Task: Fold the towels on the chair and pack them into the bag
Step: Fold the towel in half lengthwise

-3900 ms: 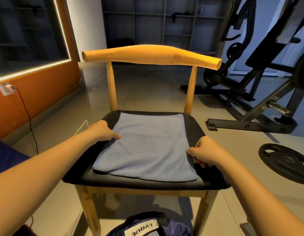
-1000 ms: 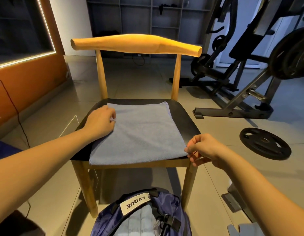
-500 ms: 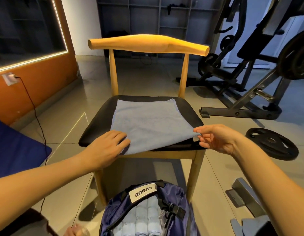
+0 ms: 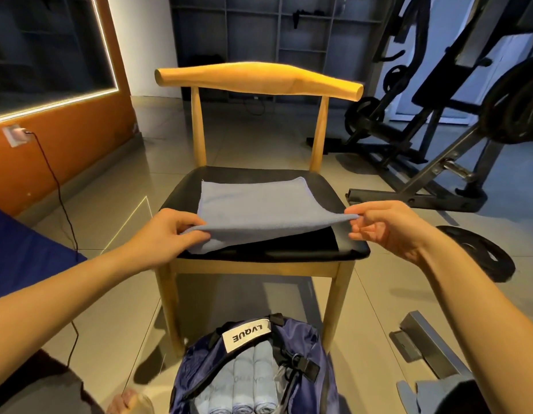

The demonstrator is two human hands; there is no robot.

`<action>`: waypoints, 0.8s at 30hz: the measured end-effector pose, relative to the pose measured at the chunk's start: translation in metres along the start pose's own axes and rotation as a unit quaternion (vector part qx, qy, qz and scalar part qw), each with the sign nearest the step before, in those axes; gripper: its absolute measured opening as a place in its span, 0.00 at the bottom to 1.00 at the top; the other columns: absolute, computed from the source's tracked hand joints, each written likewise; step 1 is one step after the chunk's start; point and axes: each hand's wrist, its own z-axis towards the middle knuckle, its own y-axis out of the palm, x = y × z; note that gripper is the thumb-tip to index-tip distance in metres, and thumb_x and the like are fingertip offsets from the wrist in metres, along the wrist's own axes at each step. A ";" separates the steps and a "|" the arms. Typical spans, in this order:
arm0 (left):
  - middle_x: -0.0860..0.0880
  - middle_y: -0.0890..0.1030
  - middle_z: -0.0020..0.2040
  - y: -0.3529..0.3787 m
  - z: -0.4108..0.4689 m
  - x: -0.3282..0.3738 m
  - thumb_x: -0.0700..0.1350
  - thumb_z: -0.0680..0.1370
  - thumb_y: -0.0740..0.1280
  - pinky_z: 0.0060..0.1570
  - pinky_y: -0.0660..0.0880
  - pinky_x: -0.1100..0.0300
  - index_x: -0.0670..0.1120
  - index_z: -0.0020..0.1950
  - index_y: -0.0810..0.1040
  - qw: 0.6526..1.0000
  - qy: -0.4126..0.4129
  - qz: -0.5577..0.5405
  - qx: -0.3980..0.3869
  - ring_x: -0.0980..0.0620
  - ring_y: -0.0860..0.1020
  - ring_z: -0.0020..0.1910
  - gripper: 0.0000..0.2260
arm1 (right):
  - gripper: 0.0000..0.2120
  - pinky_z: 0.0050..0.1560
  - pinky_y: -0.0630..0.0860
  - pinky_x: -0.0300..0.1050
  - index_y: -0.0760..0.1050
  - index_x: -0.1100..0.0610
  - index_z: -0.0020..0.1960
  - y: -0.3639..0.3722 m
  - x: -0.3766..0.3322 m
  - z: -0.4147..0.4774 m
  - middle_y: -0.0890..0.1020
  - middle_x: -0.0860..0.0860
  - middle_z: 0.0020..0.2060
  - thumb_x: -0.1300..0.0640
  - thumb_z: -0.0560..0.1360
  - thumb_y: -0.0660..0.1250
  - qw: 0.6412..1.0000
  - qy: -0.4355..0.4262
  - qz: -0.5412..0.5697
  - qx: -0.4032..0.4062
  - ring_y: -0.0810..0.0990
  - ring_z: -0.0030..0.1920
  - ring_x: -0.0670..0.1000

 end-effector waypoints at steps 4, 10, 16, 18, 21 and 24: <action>0.50 0.86 0.42 -0.024 0.009 0.015 0.46 0.78 0.71 0.39 0.80 0.65 0.50 0.45 0.88 0.987 -0.059 -0.117 -0.096 0.52 0.85 0.44 0.05 | 0.07 0.36 0.80 0.41 0.83 0.66 0.53 -0.007 -0.010 -0.004 0.83 0.56 0.40 0.66 0.77 0.69 0.993 -0.053 -0.093 -0.042 0.80 0.37 0.51; 0.45 0.84 0.43 -0.049 0.030 0.020 0.54 0.72 0.71 0.41 0.80 0.62 0.41 0.46 0.84 0.960 -0.109 -0.222 -0.129 0.46 0.84 0.46 0.16 | 0.11 0.52 0.76 0.49 0.79 0.71 0.49 -0.007 -0.021 0.007 0.82 0.59 0.43 0.61 0.75 0.69 0.985 -0.149 -0.057 -0.068 0.82 0.47 0.53; 0.51 0.85 0.42 -0.032 0.073 -0.001 0.53 0.76 0.73 0.48 0.78 0.57 0.40 0.49 0.83 0.953 -0.185 -0.238 0.002 0.48 0.83 0.51 0.16 | 0.08 0.51 0.76 0.50 0.79 0.64 0.52 0.029 -0.019 0.059 0.83 0.56 0.46 0.59 0.81 0.65 0.988 -0.145 -0.039 0.026 0.82 0.48 0.54; 0.50 0.86 0.41 -0.021 0.086 -0.010 0.48 0.79 0.72 0.47 0.78 0.57 0.43 0.47 0.85 0.943 -0.214 -0.249 0.060 0.48 0.83 0.50 0.08 | 0.07 0.45 0.75 0.46 0.79 0.60 0.52 0.044 -0.017 0.086 0.82 0.54 0.44 0.56 0.82 0.65 0.989 -0.116 -0.045 0.082 0.80 0.45 0.52; 0.47 0.86 0.42 -0.005 0.101 -0.020 0.42 0.79 0.72 0.40 0.78 0.59 0.44 0.47 0.86 0.931 -0.227 -0.238 0.159 0.48 0.83 0.45 0.04 | 0.05 0.41 0.72 0.45 0.81 0.56 0.46 0.062 -0.015 0.126 0.82 0.53 0.41 0.56 0.80 0.69 0.983 -0.089 -0.085 0.134 0.77 0.43 0.51; 0.45 0.85 0.42 0.006 0.110 -0.033 0.40 0.77 0.74 0.39 0.77 0.58 0.44 0.44 0.86 0.936 -0.241 -0.188 0.173 0.48 0.82 0.42 0.03 | 0.07 0.39 0.72 0.45 0.82 0.60 0.46 0.071 -0.009 0.152 0.82 0.54 0.39 0.57 0.79 0.70 0.977 -0.056 -0.136 0.153 0.78 0.42 0.54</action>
